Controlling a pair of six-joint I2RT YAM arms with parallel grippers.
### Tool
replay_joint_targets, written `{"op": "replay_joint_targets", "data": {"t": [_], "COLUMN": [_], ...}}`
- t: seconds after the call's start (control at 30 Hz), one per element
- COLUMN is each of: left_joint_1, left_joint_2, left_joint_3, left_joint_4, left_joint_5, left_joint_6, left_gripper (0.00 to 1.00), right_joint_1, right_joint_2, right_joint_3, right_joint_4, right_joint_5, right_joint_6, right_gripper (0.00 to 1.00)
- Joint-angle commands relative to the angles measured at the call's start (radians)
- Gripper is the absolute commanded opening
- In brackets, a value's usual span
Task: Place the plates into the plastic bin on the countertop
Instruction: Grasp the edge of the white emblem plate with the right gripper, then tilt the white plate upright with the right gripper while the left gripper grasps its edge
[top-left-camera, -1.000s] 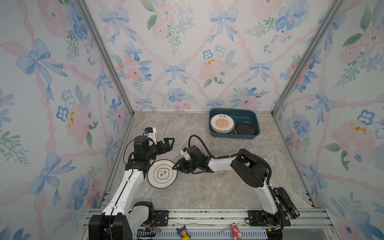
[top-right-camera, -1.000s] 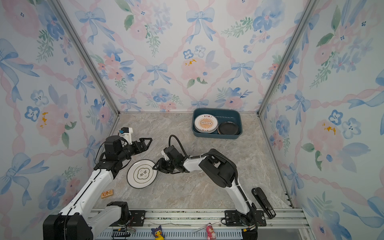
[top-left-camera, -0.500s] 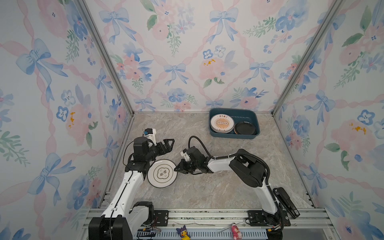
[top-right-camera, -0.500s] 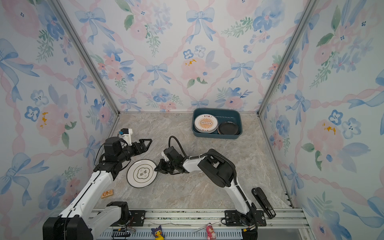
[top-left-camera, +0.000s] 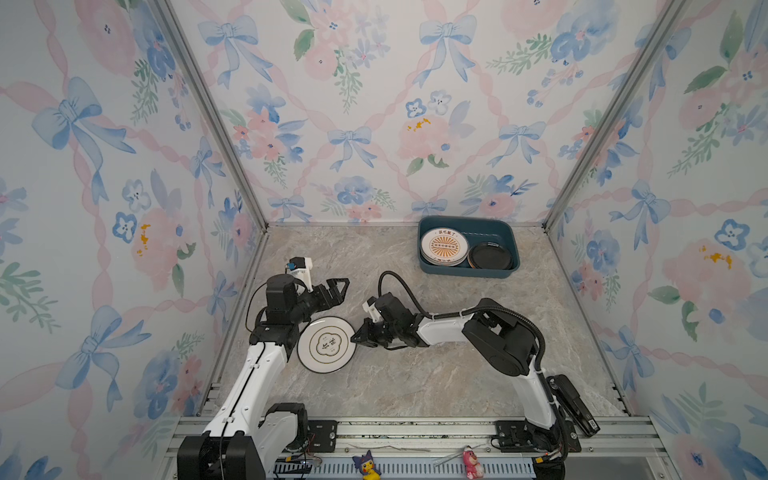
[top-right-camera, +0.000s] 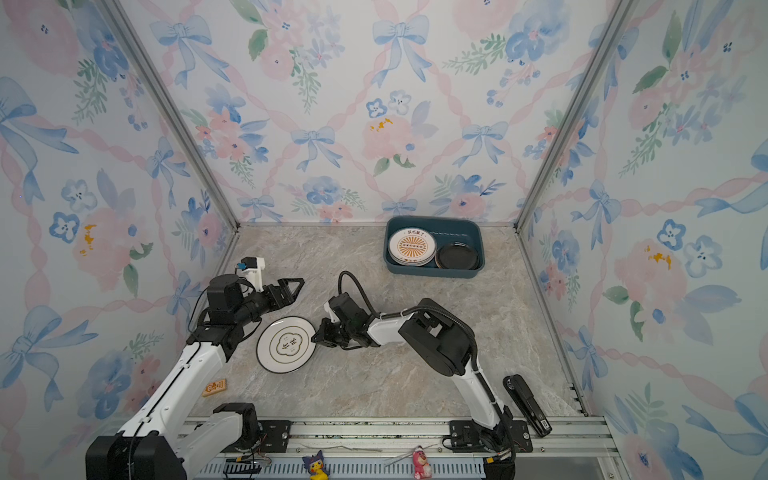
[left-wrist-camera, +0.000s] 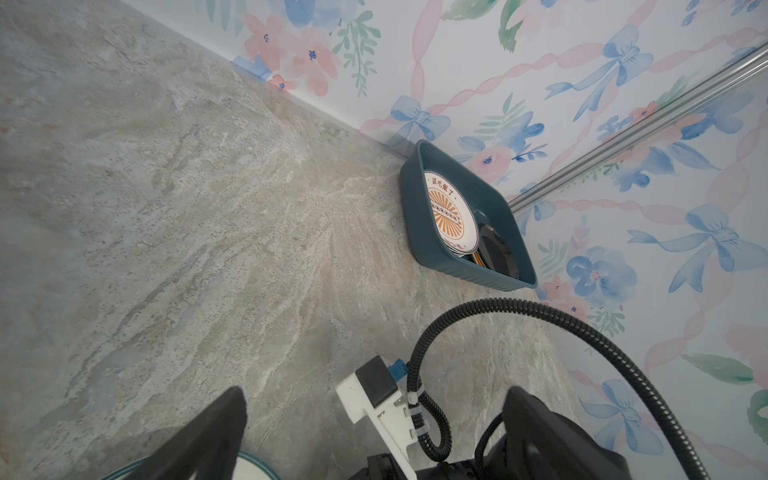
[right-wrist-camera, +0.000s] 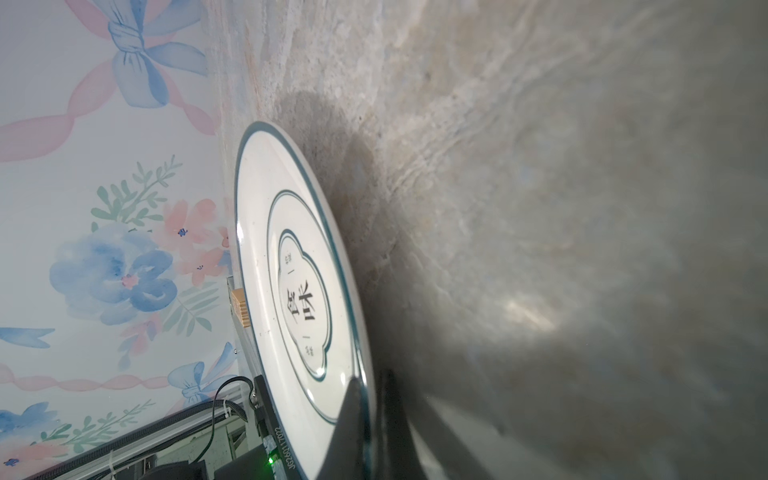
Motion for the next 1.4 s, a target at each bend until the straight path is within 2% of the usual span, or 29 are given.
{"op": "replay_joint_targets", "data": {"t": [0.0, 0.2, 0.43, 0.7, 0.87, 1.13, 1.37], "left_joint_1": [0.006, 0.007, -0.002, -0.092, -0.123, -0.147, -0.158], "left_joint_2": [0.005, 0.013, 0.040, 0.049, 0.068, 0.081, 0.095], "left_joint_3": [-0.018, -0.026, -0.076, -0.121, -0.121, -0.150, -0.153], "left_joint_4": [0.023, 0.041, 0.146, 0.215, 0.233, 0.268, 0.303], "left_joint_5": [0.013, 0.022, 0.092, 0.085, 0.117, 0.125, 0.147], "left_joint_6": [-0.003, -0.007, -0.060, -0.076, -0.075, -0.080, -0.094], "left_gripper": [0.98, 0.98, 0.98, 0.98, 0.98, 0.98, 0.98], "right_joint_1": [-0.034, -0.094, -0.157, -0.229, -0.282, -0.346, -0.355], "right_joint_2": [-0.073, -0.174, -0.296, -0.395, -0.472, -0.600, -0.668], "right_joint_3": [-0.031, -0.086, -0.159, -0.220, -0.255, -0.240, -0.217], "right_joint_4": [-0.100, -0.121, -0.144, -0.135, -0.135, -0.262, -0.340], "right_joint_5": [0.031, 0.025, 0.019, -0.025, -0.058, -0.071, -0.067], "right_joint_6": [-0.038, -0.063, -0.093, -0.115, -0.125, -0.192, -0.229], "right_gripper": [0.00, 0.00, 0.00, 0.00, 0.00, 0.00, 0.00]}}
